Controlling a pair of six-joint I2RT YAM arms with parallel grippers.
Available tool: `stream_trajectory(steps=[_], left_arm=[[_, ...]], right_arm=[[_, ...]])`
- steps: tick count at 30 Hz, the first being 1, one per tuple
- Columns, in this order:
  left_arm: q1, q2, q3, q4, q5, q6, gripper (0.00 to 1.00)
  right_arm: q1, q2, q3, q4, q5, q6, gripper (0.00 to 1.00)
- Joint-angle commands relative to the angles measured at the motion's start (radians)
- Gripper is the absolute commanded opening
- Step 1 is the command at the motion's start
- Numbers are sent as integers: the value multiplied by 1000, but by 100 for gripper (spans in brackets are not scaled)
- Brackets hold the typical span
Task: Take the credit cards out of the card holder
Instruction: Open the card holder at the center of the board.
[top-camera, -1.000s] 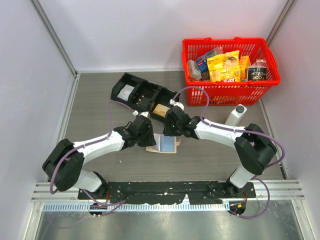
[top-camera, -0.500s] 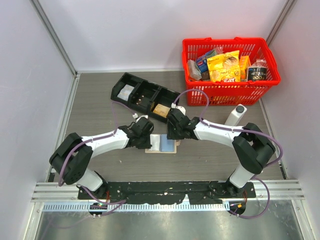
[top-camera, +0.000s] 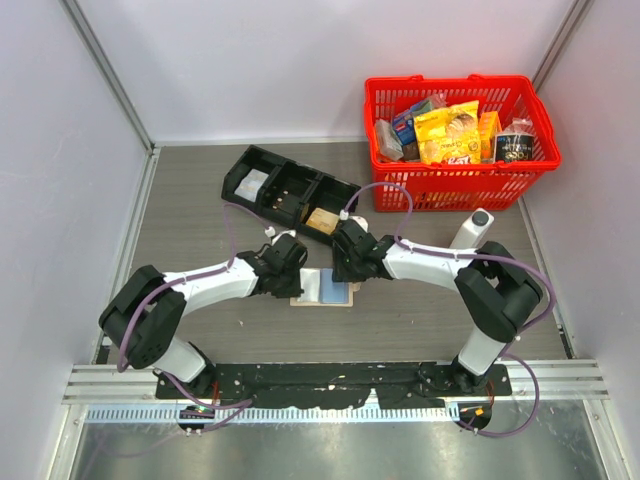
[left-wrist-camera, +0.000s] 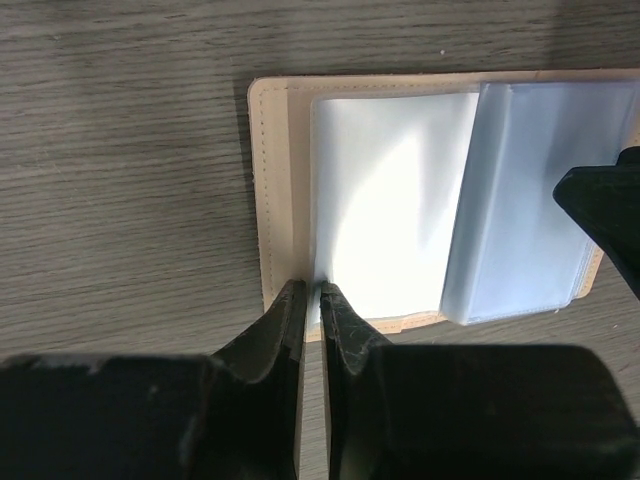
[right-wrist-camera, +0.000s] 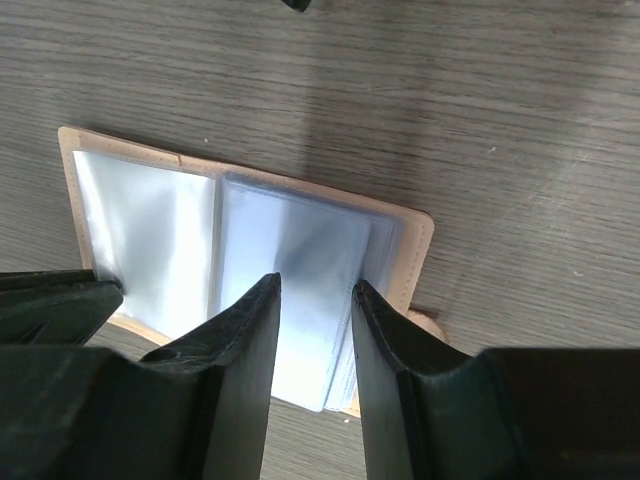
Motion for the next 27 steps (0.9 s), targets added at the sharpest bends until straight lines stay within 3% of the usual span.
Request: stream_trajectory(steps=[1, 15, 27], left_arm=[[3, 24, -15, 18, 7, -2, 13], [4, -22, -37, 41, 7, -7, 13], [10, -327, -89, -14, -122, -62, 19]], right_arm=[[5, 23, 10, 36, -65, 9, 39], [16, -37, 18, 232, -260, 36, 35], [53, 144, 140, 244, -323, 34, 40]])
